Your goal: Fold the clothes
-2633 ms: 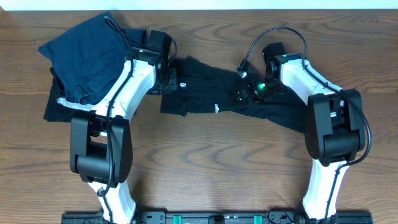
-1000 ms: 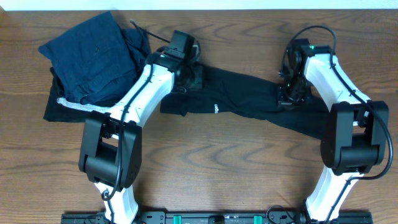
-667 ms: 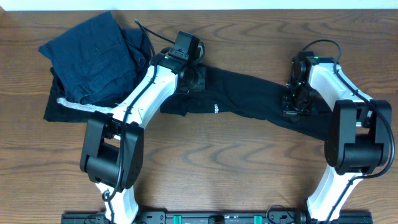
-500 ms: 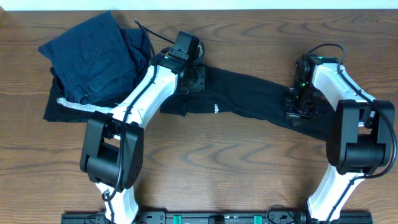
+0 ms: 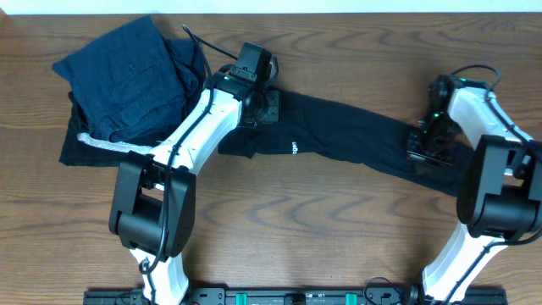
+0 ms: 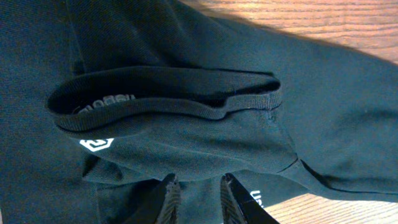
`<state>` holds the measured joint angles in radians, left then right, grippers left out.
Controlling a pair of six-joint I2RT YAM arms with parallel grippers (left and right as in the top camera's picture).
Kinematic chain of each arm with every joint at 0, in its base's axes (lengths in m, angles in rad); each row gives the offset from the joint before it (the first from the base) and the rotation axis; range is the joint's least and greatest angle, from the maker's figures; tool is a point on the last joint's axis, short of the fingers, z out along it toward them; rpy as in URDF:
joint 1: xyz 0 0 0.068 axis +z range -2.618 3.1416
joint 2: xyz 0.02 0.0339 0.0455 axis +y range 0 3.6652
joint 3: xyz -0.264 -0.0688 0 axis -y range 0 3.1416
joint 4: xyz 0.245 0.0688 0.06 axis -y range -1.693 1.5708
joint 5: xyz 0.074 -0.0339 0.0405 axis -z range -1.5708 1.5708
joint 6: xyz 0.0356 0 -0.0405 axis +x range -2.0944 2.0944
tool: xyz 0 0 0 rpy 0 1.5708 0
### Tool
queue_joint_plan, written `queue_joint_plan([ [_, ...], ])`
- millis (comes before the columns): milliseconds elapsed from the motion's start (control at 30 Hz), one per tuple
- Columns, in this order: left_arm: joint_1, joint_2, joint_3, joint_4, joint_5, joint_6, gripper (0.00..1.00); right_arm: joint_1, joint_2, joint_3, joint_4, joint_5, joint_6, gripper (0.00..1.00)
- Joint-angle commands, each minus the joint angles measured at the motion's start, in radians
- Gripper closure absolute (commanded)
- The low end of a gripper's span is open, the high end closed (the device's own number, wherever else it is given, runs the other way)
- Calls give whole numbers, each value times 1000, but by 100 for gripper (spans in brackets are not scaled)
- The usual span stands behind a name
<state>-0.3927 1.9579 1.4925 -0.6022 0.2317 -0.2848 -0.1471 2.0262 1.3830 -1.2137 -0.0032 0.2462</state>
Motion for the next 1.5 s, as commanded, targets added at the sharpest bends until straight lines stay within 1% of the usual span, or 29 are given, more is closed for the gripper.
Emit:
queue_joint_plan([
  [0,2,3,-4,-2,-16,3,75,-32,-31,0,-9,59,48,99],
  [100,2,3,-4,-2,-16,3,75,-33,-31,-16,-10,92,60,99],
  [200,2,3,-4,-2,-16,3,75,-37,-32,-17,-17,197,153,99],
  [267,3,3,-4,-2,-16,4,75,-41,-38,-17,-17,187,165,99],
  [333,3,3,-4,-2,-16,13,75,-44,-52,-13,-4,122,141,99],
  [433,3,3,-4,-2,-16,14,75,-44,-96,-6,54,-22,25,99],
  [500,3,3,-4,0,-16,14,75,-44,-121,-6,93,-77,3,99],
  [633,3,4,-4,2,-16,14,75,-45,-125,-6,170,-83,-9,98],
  [767,2,4,-4,2,-16,14,75,-44,-95,-6,206,-76,-16,97],
  [967,3,4,-4,2,-16,14,75,-47,-52,-11,195,3,-16,97],
  [1133,3,4,-4,2,-16,14,75,-57,-44,-61,221,30,-16,99],
  [1267,3,4,-4,2,-17,22,75,-86,-46,-61,167,41,-13,99],
  [1367,3,4,-4,2,-38,21,75,-121,-46,-63,111,52,35,99],
  [1467,3,4,-4,2,-65,21,75,-152,-46,-68,70,113,95,99],
])
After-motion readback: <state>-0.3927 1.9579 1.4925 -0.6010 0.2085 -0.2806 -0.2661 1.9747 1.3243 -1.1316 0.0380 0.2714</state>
